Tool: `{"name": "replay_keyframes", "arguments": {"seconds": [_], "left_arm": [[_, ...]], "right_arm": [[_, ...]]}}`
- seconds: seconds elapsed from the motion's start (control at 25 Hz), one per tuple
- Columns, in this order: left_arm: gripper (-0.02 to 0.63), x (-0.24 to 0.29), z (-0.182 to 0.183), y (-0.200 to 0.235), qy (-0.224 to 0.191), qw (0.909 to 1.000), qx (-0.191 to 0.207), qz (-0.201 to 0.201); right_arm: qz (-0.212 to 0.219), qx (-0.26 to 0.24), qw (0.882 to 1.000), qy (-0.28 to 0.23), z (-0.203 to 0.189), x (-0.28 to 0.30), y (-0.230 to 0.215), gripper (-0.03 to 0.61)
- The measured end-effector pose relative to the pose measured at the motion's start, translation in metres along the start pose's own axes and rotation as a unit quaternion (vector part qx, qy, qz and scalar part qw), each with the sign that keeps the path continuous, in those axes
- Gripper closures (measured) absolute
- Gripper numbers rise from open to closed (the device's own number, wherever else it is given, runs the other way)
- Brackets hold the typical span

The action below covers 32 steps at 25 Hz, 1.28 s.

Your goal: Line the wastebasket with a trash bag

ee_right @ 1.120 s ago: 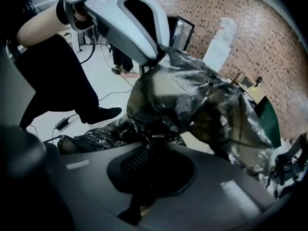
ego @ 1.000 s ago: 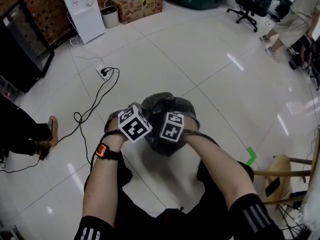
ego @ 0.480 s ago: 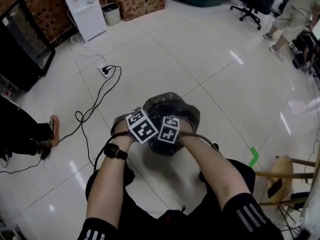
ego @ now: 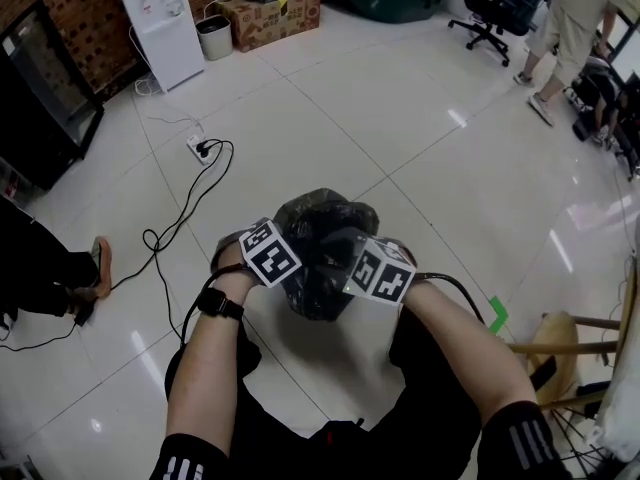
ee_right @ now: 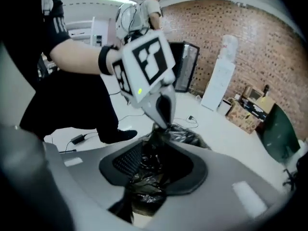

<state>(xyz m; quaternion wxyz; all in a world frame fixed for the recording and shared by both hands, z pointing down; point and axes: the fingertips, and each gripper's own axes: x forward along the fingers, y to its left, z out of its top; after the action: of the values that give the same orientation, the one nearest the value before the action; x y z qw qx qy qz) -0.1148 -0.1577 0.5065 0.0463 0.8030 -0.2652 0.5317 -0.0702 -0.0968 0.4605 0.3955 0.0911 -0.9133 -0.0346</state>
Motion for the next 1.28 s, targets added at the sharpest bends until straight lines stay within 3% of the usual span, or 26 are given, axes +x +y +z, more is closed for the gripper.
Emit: {"name": "replay_keyframes", "arguments": {"seconds": [0.08,0.16,0.28,0.48,0.6,0.64,0.76,1.04,1.28], "left_arm": [[0.614,0.0,-0.002,-0.003,-0.002,1.0,-0.001,-0.008],[0.614,-0.001,-0.004,-0.004,-0.004,0.9999,-0.003,-0.014],[0.614,-0.002,-0.002,-0.006,-0.005,0.9999,0.0,-0.015],[0.614,-0.002,-0.002,-0.01,-0.002,0.9996,0.006,-0.026],[0.614,-0.001,-0.002,-0.013,-0.009,0.999,-0.004,-0.044],[0.614,0.0,-0.002,-0.013,-0.011,0.9987,-0.008,-0.049],[0.614,0.004,-0.003,-0.018,-0.017,0.9979,-0.02,-0.06],[0.482,-0.033,0.006,-0.011,-0.057,0.995,-0.029,-0.077],[0.48,-0.081,0.016,0.002,-0.102,0.9923,-0.009,-0.07]], "right_arm": [[-0.063,0.044,0.996,-0.046,0.008,-0.034,-0.034,0.409],[-0.132,0.103,0.983,-0.074,-0.004,-0.058,-0.077,0.385],[-0.171,0.181,0.966,-0.071,-0.05,-0.065,-0.117,0.351],[-0.144,0.261,0.95,-0.094,-0.094,-0.048,-0.13,0.322],[-0.101,0.285,0.95,-0.073,-0.107,-0.025,-0.119,0.324],[-0.089,0.287,0.952,-0.059,-0.111,-0.018,-0.113,0.349],[-0.068,0.277,0.958,-0.02,-0.119,-0.011,-0.097,0.565],[-0.064,0.282,0.957,-0.017,-0.123,-0.034,-0.095,0.572],[-0.042,0.267,0.963,-0.006,-0.127,-0.039,-0.089,0.572]]}}
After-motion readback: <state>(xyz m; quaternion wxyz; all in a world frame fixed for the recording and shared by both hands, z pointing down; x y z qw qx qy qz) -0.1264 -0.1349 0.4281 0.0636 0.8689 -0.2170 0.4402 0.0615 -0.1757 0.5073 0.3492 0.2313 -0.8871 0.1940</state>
